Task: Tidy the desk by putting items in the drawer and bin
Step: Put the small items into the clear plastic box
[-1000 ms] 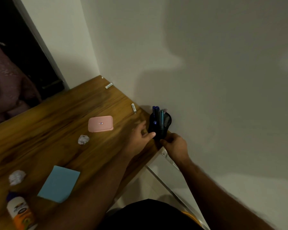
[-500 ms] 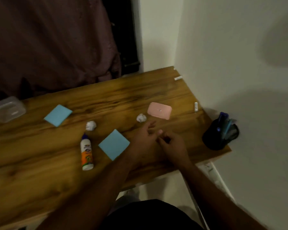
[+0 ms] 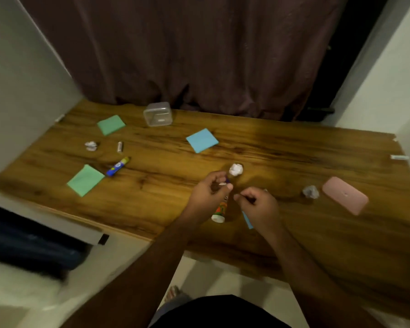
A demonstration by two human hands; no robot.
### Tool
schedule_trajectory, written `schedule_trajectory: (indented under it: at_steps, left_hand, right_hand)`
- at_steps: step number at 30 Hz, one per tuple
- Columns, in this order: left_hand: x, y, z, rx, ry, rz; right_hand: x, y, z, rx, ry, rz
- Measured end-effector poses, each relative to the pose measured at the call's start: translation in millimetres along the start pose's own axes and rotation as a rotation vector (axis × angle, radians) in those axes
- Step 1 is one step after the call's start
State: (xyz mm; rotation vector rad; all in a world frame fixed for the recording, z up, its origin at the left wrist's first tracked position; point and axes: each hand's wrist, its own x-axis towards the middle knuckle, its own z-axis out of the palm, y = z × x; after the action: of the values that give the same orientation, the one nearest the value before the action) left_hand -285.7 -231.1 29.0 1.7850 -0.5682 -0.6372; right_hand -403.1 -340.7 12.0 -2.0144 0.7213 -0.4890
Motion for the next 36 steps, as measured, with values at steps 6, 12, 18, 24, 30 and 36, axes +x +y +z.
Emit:
schedule_trajectory:
  at_steps: [6,12,18,24,30,36]
  left_hand:
    - [-1,-29,-82,0.019,0.082,-0.047]
    - [12,-51,-166,-0.003,0.128,-0.061]
    - [33,-67,-229,0.056,0.095,-0.061]
    - [60,-75,-258,0.078,0.11,-0.09]
    - [96,-72,-267,0.101,0.18,-0.115]
    - [144,-54,-286,0.204,0.185,-0.093]
  right_hand:
    - [17,-40,67,0.004,-0.08,-0.027]
    - [31,-88,136,-0.031,-0.1,-0.029]
    - [49,-118,183,-0.078,-0.125,0.007]
    - [74,-133,206,-0.094,-0.147,0.054]
    - [126,-134,218,-0.136,-0.18,0.01]
    - [168,-139,233,-0.085,-0.168,0.006]
